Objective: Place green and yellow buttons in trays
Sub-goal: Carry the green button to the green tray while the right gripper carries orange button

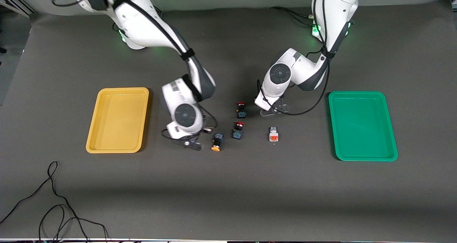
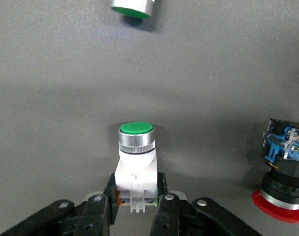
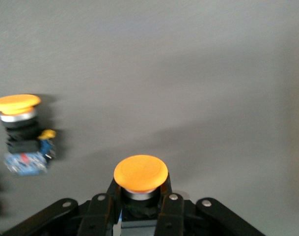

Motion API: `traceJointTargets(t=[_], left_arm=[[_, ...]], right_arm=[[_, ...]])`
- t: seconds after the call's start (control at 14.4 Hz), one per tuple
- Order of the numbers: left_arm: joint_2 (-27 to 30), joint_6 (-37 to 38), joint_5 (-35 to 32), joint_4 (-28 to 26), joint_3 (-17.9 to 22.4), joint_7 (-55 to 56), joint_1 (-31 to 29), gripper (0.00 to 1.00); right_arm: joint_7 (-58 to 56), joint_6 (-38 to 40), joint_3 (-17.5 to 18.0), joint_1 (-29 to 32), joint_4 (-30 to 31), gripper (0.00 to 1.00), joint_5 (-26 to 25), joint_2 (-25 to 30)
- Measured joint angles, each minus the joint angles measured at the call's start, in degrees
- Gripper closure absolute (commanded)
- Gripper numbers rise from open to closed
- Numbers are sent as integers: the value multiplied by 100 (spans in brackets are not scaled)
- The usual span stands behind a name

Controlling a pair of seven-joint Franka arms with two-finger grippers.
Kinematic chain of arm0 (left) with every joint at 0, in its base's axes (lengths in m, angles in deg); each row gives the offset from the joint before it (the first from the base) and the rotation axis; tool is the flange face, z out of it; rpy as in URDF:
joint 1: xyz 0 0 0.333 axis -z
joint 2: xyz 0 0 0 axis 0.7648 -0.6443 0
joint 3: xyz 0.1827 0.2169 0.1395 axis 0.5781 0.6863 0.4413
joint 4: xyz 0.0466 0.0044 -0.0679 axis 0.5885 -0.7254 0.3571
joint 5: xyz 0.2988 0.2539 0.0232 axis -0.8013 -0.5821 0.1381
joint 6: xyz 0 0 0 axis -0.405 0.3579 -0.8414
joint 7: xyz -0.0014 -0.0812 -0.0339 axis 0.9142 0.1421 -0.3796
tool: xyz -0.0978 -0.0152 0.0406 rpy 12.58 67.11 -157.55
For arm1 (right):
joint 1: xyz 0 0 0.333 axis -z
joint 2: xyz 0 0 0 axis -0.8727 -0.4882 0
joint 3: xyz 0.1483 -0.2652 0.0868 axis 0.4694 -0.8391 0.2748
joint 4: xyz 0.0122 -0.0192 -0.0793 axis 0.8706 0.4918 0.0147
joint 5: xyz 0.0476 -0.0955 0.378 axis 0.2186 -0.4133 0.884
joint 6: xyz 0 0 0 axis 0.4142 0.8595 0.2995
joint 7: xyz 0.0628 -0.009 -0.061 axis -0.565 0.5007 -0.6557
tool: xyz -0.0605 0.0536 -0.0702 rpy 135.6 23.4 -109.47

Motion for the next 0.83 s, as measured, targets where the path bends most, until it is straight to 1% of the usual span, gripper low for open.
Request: traceJointTargets(t=[0.14, 0.21, 0.35, 0.48, 0.62, 0.69, 0.83], left_arm=[[67, 107, 0, 110, 27, 37, -14, 87], [159, 370, 0, 247, 43, 37, -41, 88], [439, 1224, 1, 691, 58, 24, -169, 89], [769, 2084, 30, 1179, 61, -149, -387, 89], [1106, 2707, 268, 1430, 74, -688, -745, 89], [1282, 2993, 387, 1459, 90, -1074, -978, 89], [1592, 3634, 471, 1460, 118, -1924, -1586, 89]], right_arm=[[-819, 609, -504, 18, 132, 100, -1, 497], [-1350, 780, -792, 32, 290, 100, -1, 754], [-2451, 855, -1374, 50, 746, 100, -1, 1149], [-3513, 736, -1942, 74, 1260, 100, -1, 1373], [-4320, 195, -2338, 97, 1833, 100, -1, 1454], [-4588, -245, -2429, 109, 2186, 100, 0, 1470], [-4908, -1232, -2455, 109, 2912, 100, 6, 1471]])
